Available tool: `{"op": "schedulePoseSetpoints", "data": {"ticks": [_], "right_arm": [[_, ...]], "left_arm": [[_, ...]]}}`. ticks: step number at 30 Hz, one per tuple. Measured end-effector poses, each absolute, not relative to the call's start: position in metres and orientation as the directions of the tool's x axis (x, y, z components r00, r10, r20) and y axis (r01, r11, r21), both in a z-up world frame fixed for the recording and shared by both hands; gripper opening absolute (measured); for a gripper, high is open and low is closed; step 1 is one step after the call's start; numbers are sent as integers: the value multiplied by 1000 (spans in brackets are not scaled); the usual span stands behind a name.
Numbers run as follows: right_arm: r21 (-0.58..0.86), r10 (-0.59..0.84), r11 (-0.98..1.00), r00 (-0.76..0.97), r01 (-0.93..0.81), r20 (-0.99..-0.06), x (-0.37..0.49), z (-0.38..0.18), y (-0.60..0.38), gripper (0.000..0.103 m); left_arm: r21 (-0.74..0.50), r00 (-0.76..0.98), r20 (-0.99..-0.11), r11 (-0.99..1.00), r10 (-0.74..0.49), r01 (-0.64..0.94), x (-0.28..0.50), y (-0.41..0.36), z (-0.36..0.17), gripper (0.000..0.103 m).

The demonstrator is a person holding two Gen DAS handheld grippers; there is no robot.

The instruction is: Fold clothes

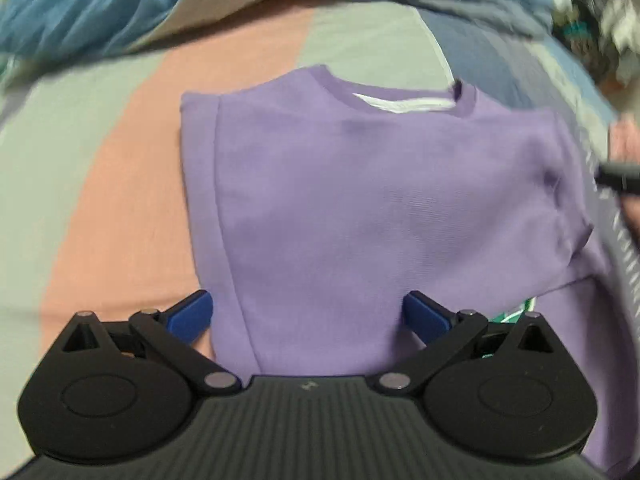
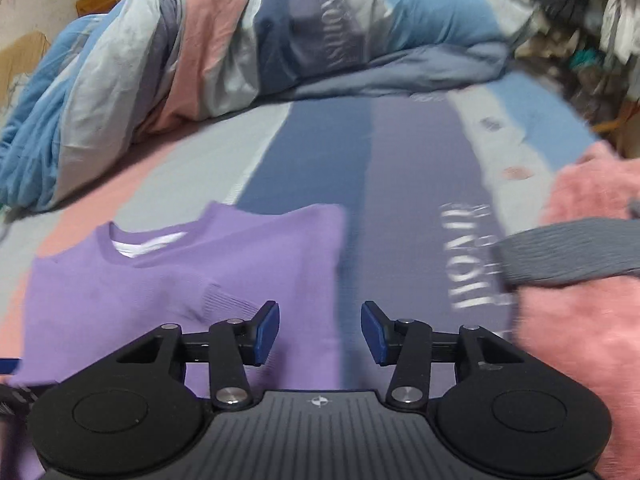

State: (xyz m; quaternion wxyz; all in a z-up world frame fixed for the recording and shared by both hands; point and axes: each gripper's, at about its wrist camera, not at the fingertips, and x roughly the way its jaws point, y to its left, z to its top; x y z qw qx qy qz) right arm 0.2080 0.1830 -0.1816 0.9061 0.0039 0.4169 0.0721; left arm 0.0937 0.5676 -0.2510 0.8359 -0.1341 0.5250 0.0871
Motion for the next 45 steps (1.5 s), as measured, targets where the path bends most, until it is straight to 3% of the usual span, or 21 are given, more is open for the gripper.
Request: {"op": "schedulePoseSetpoints", "data": {"ticks": [9,10,11,13,14,17,19,24,34,38,41,43,44,45], "right_arm": [[321,369,928,581,-189,-725,194,-197,181,46],[310,365,930,569,-194,-737,196,-205,186,45],[223,305,951,540,-214,-785,199,-215,196,41],[62,205,958,522,-279,-828,201,-233,213,43],[70,212,958,524,-277,-825,201,-231,212,51],[96,232,958,532,-271,-814,202,-223,207,50],[196,296,952,539,-237,-788,195,-213,188,50],[261,359,932,535,-252,-765,143,-190,146,61],[381,440,892,270,-246,-856,14,-217,89,62],[463,470,882,231,-87,-852,-9,-234,72,62],[574,552,818,251,20,-795,-16,-245,62,60],[605,569,791,259,87,-781,-15,-251,56,48],[614,573,780,259,121,-778,-15,-254,54,27],[623,577,767,259,155,-775,-14,-256,51,14]], "left_arm": [[-100,407,-913,943,41,-319,101,563,-255,103],[-111,401,-915,937,33,-331,103,566,-257,103],[-122,398,-917,932,25,-341,104,569,-260,103],[-141,394,-919,925,10,-352,105,573,-264,103],[-149,393,-920,922,3,-357,106,575,-266,103],[-130,407,-913,929,24,-348,103,571,-259,103],[-105,435,-899,939,51,-328,95,563,-246,103],[-156,483,-876,956,-16,-250,49,550,-210,103],[-142,210,-975,938,-77,-315,-90,523,-227,103],[-264,217,-959,864,-185,-428,-124,521,-235,103],[-436,316,-895,769,-316,-468,-141,517,-233,103],[-497,355,-864,723,-357,-480,-149,510,-235,103],[-506,361,-859,708,-363,-492,-152,507,-238,103],[-518,366,-853,688,-372,-508,-156,503,-242,103]]}}
